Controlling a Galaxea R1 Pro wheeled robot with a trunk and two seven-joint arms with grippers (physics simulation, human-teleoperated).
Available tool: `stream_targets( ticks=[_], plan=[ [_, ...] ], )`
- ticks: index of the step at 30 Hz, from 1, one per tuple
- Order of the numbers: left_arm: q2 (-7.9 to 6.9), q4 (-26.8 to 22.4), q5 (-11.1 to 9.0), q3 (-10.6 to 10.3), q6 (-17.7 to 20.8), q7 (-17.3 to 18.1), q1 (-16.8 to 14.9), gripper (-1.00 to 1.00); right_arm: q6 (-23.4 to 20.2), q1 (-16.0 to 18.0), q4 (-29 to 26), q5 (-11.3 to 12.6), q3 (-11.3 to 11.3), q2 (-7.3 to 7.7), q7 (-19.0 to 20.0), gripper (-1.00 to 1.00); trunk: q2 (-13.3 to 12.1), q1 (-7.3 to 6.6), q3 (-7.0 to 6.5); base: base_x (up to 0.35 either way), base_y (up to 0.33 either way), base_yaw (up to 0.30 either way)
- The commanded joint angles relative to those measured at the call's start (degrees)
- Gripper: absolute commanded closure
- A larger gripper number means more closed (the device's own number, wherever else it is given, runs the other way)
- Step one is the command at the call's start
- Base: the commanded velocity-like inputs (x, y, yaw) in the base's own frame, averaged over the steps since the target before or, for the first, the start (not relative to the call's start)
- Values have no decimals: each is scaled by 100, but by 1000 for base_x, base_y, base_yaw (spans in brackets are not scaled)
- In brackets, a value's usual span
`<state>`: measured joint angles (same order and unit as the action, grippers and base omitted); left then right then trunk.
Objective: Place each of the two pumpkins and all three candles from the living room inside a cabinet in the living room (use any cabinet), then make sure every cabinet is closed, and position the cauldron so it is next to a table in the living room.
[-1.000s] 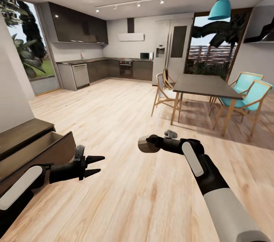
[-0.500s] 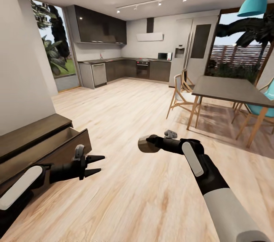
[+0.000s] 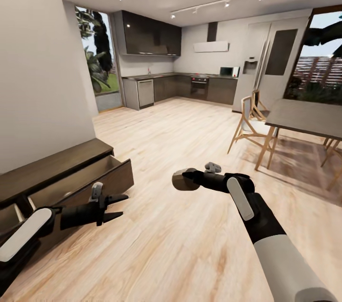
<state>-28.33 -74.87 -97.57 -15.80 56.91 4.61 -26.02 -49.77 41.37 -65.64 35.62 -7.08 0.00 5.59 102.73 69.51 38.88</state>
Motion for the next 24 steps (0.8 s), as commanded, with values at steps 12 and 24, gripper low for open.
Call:
stream_targets(
  ticks=[12, 24],
  plan=[
    [-38, 594, -15, 163, 4, 109, -8, -100, -24, 3, -7, -28, 5, 0, 47, 100, -119, -67, -49, 49, -23, 291],
    [-33, 605, 25, 182, 4, 92, -8, -100, -24, 3, -10, -27, 5, 0, 47, 100, -119, -67, -49, 262, -188, 222]
  ],
)
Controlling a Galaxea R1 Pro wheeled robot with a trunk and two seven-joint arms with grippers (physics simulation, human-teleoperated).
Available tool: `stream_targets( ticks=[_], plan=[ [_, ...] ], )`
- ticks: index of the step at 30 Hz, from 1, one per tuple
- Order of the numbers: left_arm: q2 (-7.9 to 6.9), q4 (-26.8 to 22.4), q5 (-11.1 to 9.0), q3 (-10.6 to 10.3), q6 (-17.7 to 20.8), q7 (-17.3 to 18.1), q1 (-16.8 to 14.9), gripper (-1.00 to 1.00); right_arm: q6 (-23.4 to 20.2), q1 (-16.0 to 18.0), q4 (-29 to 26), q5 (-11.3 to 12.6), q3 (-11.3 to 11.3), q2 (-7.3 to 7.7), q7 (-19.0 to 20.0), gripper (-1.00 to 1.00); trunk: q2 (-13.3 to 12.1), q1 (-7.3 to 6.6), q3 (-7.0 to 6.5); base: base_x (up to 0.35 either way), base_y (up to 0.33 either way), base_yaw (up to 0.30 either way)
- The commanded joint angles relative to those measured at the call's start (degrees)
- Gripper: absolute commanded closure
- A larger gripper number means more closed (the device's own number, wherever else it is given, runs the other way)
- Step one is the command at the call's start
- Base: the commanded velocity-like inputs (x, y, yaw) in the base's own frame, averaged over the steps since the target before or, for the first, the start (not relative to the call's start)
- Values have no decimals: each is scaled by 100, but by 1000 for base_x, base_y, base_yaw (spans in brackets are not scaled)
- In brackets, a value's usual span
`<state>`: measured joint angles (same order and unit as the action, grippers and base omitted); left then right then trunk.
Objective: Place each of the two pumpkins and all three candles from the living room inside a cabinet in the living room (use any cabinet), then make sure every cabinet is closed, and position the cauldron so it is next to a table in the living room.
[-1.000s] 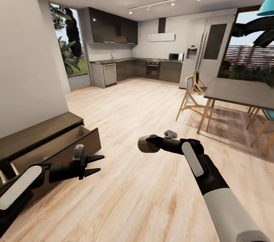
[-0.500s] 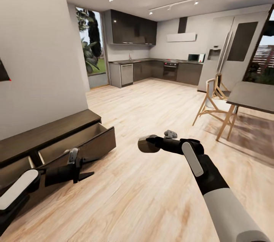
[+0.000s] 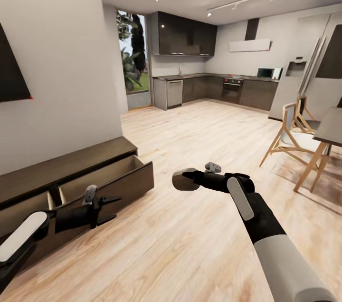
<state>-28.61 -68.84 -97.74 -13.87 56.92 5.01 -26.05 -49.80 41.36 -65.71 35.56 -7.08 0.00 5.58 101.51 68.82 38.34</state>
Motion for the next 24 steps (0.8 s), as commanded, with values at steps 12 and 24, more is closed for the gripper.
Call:
stream_targets(
  ticks=[12, 24],
  plan=[
    [1, 2, 46, -18, 3, 53, -6, -100, -21, 4, -3, -31, 5, 0, 48, 100, 3, 2, 6, 267, -205, 188],
    [13, 2, 25, -19, 3, 53, -6, -100, -21, 4, -3, -30, 5, 0, 48, 100, 3, 2, 6, 268, -166, 292]
  ],
)
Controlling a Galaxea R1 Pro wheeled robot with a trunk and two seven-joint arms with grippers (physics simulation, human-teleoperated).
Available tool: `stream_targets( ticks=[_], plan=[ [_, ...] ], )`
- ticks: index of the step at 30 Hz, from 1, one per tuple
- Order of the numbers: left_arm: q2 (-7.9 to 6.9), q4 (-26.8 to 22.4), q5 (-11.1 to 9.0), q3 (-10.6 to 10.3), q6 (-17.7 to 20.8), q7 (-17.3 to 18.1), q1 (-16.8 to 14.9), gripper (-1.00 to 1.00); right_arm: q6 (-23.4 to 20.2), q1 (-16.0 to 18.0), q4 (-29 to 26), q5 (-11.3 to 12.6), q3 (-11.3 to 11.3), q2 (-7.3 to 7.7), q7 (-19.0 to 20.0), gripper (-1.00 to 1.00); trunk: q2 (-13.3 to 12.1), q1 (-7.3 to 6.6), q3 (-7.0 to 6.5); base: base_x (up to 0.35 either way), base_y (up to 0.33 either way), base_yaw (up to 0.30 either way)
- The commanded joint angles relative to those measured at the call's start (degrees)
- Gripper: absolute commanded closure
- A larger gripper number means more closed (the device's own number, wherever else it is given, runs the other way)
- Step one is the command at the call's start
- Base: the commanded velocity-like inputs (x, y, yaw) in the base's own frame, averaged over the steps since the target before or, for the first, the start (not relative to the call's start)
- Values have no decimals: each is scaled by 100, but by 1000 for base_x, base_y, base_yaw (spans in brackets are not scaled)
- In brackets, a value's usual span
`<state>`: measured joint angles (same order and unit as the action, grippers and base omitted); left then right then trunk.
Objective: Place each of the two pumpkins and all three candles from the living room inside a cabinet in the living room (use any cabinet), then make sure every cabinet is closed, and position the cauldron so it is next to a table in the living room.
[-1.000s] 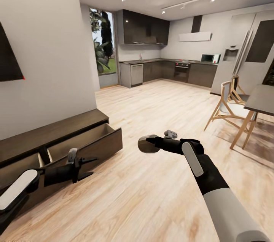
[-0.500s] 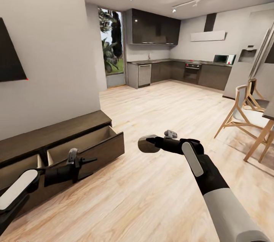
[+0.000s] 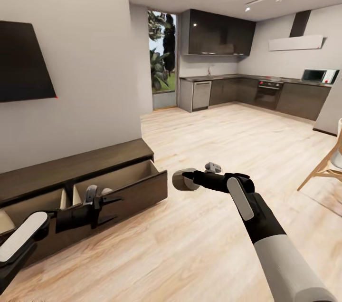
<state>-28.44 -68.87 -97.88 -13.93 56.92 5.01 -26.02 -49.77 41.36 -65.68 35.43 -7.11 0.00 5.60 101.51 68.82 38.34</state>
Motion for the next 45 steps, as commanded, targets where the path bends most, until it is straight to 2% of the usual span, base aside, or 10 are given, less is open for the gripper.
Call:
stream_targets(
  ticks=[1, 12, 16, 32, 39, 45],
  plan=[
    [-7, 5, 35, -13, 3, 53, -8, -100, -24, 3, -6, -15, 7, 0, 47, 100, 3, 2, 6, 288, -24, 293],
    [-39, 5, -9, -6, 3, 78, -8, -100, -24, 3, -6, -17, 7, 0, 47, 100, 3, 2, 6, 162, -3, 293],
    [-55, 5, -106, -1, 4, 79, -8, -100, -24, 3, -6, -18, 7, 0, 47, 100, 3, 2, 6, 4, 0, 293],
    [-74, -49, -153, 4, 20, 79, -8, -100, -24, 3, -6, -27, 7, 0, 47, 100, -639, -349, -282, 0, 0, 293],
    [-75, -56, -146, 12, 21, 79, -8, -100, -24, 3, -5, -30, 7, 11, 53, 100, -639, -349, -282, 54, 0, 282],
    [-75, -56, -136, 13, 21, 79, -8, -100, -2, 3, -6, -66, 6, 19, 54, 100, -639, -349, -282, 310, 0, 46]
  ],
)
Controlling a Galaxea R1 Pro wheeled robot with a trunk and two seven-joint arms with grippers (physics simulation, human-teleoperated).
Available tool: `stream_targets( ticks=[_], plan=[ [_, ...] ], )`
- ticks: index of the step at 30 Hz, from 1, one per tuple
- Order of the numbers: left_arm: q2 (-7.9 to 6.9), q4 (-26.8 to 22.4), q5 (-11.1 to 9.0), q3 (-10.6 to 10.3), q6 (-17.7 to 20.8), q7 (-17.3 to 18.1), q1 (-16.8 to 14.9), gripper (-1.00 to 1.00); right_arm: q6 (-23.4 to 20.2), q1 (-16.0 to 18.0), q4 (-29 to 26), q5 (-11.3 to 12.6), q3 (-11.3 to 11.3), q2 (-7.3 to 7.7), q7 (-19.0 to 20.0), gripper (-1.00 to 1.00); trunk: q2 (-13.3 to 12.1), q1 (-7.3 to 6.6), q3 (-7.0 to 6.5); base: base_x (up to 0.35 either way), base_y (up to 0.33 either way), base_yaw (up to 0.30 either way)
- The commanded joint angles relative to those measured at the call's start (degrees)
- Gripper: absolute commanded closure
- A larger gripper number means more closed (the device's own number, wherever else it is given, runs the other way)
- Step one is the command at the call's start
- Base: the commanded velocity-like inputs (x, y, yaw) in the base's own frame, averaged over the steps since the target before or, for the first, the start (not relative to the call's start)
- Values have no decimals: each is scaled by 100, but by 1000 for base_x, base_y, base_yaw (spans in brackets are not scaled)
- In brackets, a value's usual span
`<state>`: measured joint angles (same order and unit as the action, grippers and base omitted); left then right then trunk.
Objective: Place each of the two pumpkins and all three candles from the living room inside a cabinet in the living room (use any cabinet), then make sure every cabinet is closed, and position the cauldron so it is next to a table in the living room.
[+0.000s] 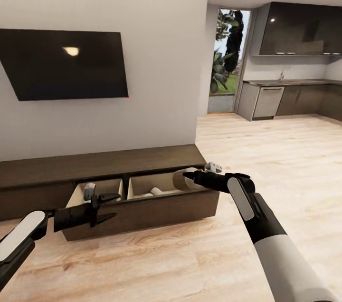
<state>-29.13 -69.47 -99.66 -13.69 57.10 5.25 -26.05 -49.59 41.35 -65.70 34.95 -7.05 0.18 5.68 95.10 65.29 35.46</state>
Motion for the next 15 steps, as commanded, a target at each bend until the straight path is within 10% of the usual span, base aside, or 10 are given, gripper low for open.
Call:
stream_targets(
  ticks=[1, 15],
  plan=[
    [-5, 3, 42, -11, 3, 55, -6, -100, 1, 5, -4, -31, -1, 1, 44, 100, 3, 3, 6, 333, 0, 5],
    [-6, 6, 43, -11, 3, 55, -6, -100, 55, 5, -5, 20, 8, 8, 29, 100, 3, 3, 6, 336, 0, 1]
  ],
)
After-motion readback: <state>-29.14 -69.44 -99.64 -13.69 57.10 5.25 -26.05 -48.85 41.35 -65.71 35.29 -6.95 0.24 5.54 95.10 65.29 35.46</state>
